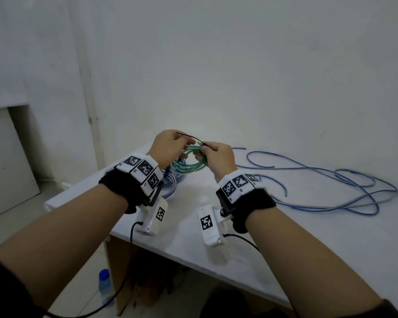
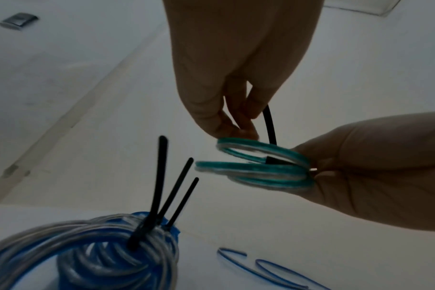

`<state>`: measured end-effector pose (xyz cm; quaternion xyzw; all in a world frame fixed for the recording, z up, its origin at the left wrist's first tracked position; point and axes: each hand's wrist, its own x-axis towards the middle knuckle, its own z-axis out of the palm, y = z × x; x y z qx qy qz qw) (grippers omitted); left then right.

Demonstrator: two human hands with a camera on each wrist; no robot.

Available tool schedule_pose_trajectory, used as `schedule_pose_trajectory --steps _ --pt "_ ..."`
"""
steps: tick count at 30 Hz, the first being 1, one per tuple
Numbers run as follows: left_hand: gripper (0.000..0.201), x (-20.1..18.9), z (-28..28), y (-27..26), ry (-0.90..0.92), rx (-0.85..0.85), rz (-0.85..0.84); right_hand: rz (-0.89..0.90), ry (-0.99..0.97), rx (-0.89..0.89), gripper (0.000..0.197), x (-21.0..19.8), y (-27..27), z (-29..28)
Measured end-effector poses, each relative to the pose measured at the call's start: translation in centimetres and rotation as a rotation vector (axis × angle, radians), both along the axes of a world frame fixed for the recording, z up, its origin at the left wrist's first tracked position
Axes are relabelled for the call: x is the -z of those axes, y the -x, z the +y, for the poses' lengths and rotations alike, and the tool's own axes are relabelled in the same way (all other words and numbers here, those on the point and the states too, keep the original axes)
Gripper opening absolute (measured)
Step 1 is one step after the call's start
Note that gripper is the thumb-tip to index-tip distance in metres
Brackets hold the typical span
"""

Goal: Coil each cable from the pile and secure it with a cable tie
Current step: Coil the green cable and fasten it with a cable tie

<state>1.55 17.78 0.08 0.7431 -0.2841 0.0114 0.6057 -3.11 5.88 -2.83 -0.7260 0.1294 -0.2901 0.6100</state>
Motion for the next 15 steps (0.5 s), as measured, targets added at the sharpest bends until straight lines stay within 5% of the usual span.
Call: schedule_pose_trajectory --steps 3,8,15 --pt "0.019 1.0 1.0 -1.4 -0.162 -0.169 -0.201 0.027 -0.023 -0.009 0.034 1.2 -0.8 0.7" --pt "0.03 2.5 1.6 -1.8 -0.299 -0.054 -0.104 -0.006 -0.114 -0.104 0.02 1.5 -0.6 1.9" --pt "0.016 2.9 0.7 -2.2 -0.31 0.025 -0.159 -0.021 -0.095 -0.104 0.021 1.3 -0.4 1.5"
